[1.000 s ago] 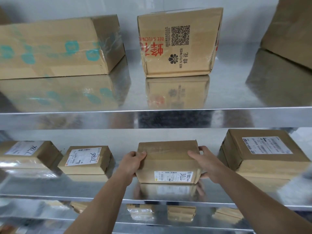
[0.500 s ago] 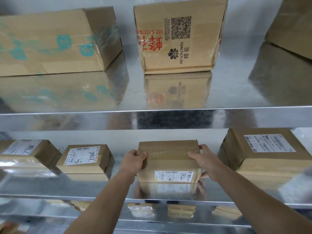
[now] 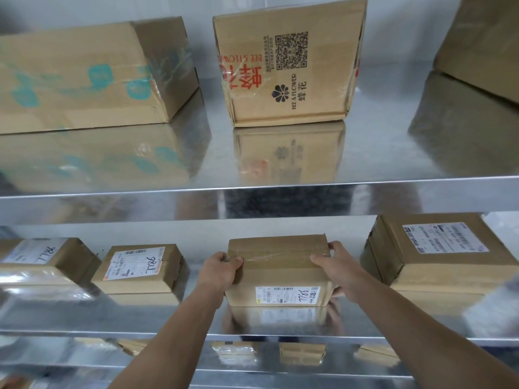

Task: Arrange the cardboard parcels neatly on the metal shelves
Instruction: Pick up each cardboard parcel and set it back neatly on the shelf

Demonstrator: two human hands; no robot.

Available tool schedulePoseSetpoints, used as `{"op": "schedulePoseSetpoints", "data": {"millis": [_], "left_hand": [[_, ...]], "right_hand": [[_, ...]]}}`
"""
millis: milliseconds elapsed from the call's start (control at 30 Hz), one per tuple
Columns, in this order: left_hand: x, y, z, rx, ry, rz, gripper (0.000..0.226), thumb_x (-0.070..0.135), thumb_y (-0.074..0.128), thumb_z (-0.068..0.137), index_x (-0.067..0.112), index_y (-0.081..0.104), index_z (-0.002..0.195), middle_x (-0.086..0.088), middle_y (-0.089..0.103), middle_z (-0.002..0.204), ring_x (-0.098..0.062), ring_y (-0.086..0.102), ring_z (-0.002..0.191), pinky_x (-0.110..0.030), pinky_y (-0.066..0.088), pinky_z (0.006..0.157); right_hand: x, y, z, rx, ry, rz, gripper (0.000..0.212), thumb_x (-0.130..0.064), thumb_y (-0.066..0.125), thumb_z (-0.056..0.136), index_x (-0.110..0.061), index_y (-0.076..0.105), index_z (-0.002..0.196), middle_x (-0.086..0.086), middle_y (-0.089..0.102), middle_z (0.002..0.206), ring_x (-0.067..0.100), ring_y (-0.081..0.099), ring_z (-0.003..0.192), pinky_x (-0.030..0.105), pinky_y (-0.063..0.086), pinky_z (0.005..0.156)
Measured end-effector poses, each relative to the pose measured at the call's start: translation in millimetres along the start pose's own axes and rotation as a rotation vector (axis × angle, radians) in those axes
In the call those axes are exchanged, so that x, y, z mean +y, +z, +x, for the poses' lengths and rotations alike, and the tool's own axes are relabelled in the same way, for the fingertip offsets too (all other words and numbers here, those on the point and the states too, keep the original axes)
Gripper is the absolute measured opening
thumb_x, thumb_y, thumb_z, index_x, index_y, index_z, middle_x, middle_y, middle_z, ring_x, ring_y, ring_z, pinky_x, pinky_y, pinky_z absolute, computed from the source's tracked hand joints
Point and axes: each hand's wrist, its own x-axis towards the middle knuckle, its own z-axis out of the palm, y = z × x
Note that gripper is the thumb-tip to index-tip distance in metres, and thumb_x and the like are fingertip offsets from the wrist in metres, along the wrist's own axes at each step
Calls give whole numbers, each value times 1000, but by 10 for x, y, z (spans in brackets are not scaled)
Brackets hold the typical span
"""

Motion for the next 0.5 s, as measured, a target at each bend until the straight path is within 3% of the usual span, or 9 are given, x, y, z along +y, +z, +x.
{"op": "schedulePoseSetpoints", "data": {"millis": [100,233,367,500], "left_hand": [[-2,-13,-19,-16,-16,-46,16,27,70,95,12,64,96,-11,70,104,-33,66,97,-53,57,91],[13,-59,-116,-81,-81,-169,14,24,70,96,14,61,99,-9,67,102,-25,64,89,-41,56,78],[7,-136,-172,-110,-118,-266,24,35,68,96,16,63,109,-6,67,109,-24,62,99,-40,50,86],[-39,-190,-165,-81,-139,-376,30,45,55,101,17,67,103,-4,68,103,-23,61,95,-41,48,93]], "right_hand": [[0,-3,-14,2,-5,7,25,-33,66,97,-30,48,114,4,65,114,32,69,98,57,61,83],[-8,-18,-64,-9,-20,46,27,-32,67,97,-28,49,118,4,66,115,32,70,98,57,61,84],[7,-18,-104,-30,-26,103,28,-29,66,99,-26,50,121,5,68,114,31,71,97,57,61,84],[27,-20,-173,-64,-20,180,25,-25,64,101,-24,51,123,5,68,114,32,72,95,54,63,78]]}}
